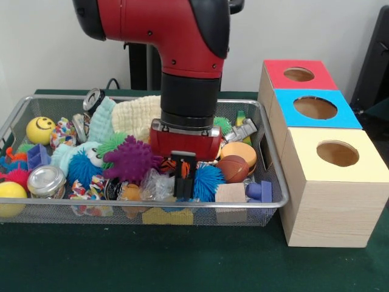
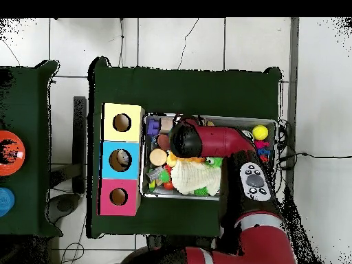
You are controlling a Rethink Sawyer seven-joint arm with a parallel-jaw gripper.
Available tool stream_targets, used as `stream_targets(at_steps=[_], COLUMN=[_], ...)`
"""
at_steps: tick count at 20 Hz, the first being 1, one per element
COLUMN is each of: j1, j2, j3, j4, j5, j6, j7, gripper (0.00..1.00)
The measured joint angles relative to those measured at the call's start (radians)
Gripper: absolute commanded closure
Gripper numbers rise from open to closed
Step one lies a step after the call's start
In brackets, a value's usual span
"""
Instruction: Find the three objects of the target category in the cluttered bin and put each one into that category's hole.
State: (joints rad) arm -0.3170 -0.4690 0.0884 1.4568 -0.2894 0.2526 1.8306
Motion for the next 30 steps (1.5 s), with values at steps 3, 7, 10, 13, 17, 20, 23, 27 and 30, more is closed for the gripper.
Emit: stream_targets(at_steps=[3,7,10,13,17,20,23,27,30], j1=[0.034,0.091,0.13,0.149,0.16,0.162,0.163,0.17,0.19], j2=[-0.003,-0.017,-0.032,-0.044,-0.049,-0.048,-0.046,-0.041,-0.036], j3=[-0.034,-0.09,-0.131,-0.154,-0.19,-0.215,-0.24,-0.274,-0.32], j4=[0.003,0.005,0.007,0.008,0.008,0.01,0.012,0.014,0.014], j5=[0.034,0.091,0.14,0.181,0.242,0.292,0.327,0.363,0.4], j6=[0.004,0.028,0.047,0.051,0.051,0.052,0.051,0.051,0.051], j7=[0.0,0.001,0.007,0.009,0.009,0.009,0.009,0.01,0.01], gripper=[1.0,1.0,1.0,1.0,1.0,1.0,1.0,1.0,1.0])
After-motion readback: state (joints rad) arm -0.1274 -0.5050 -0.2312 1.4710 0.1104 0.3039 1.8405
